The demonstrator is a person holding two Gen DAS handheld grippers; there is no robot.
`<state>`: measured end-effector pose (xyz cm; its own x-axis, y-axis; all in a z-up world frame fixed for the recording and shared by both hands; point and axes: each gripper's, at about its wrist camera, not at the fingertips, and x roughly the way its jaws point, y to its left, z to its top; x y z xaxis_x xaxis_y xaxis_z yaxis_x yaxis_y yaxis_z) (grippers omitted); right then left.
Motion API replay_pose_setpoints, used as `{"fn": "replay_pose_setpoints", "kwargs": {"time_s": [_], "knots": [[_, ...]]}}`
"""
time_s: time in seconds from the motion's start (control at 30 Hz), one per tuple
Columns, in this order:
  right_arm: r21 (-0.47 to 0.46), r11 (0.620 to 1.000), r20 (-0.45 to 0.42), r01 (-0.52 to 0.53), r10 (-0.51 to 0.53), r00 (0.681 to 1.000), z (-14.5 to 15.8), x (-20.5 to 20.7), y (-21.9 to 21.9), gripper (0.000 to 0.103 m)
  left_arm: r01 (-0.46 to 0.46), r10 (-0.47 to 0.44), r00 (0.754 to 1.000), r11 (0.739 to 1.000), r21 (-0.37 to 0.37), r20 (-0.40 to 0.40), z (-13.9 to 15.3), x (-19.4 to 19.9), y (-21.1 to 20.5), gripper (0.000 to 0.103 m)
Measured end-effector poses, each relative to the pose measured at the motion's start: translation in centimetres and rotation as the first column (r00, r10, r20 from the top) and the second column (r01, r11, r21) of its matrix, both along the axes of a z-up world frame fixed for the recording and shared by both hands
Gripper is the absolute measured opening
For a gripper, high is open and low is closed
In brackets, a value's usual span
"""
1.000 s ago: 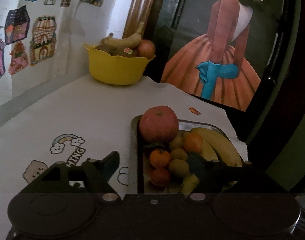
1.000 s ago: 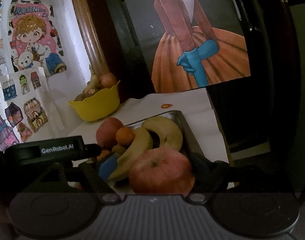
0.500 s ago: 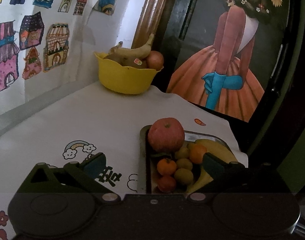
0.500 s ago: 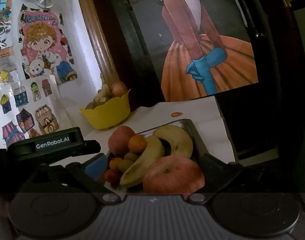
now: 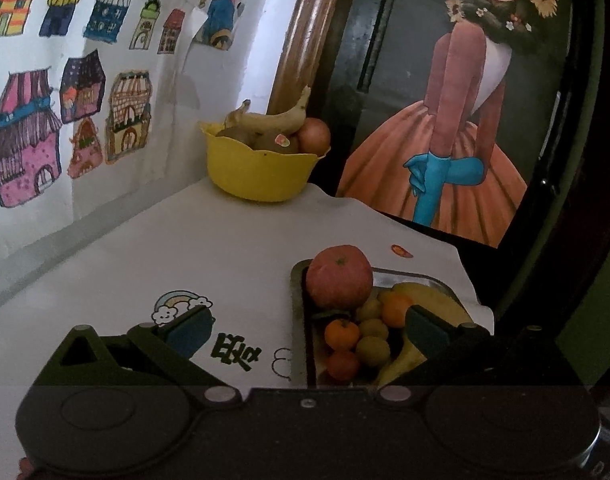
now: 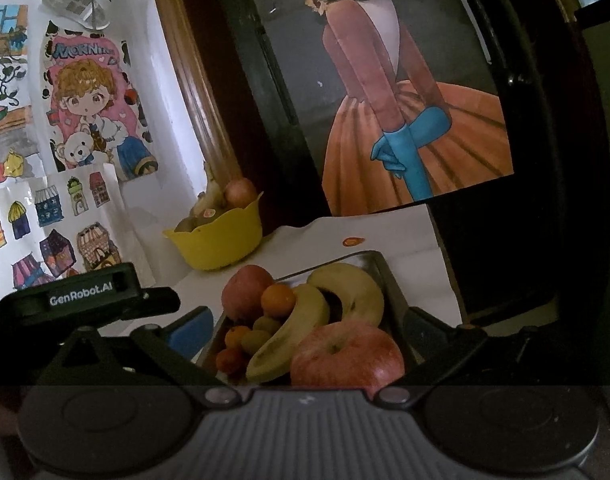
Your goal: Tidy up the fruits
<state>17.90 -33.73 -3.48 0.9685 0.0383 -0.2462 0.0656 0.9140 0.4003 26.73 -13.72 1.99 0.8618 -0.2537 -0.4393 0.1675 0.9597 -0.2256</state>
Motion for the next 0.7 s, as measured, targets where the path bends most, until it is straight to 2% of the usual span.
{"fn": "replay_pose_setpoints", "kwargs": {"time_s": [0.3, 0.7], "knots": [[-0.011, 1.000, -0.015, -0.004, 0.004, 1.000, 0.6, -1.2, 0.7, 0.103, -0.037, 0.036, 0.999, 0.999, 0.025, 0.028, 0.6, -1.8, 1.9, 0.102], [-0.079, 0.997, -0.008, 0.002, -0.002, 1.000, 2.2, -4.6, 3.0, 0.103, -0.066, 0.067, 0.997, 0.998, -0.007, 0.044, 0.8, -6.1, 5.3, 0.102]]}}
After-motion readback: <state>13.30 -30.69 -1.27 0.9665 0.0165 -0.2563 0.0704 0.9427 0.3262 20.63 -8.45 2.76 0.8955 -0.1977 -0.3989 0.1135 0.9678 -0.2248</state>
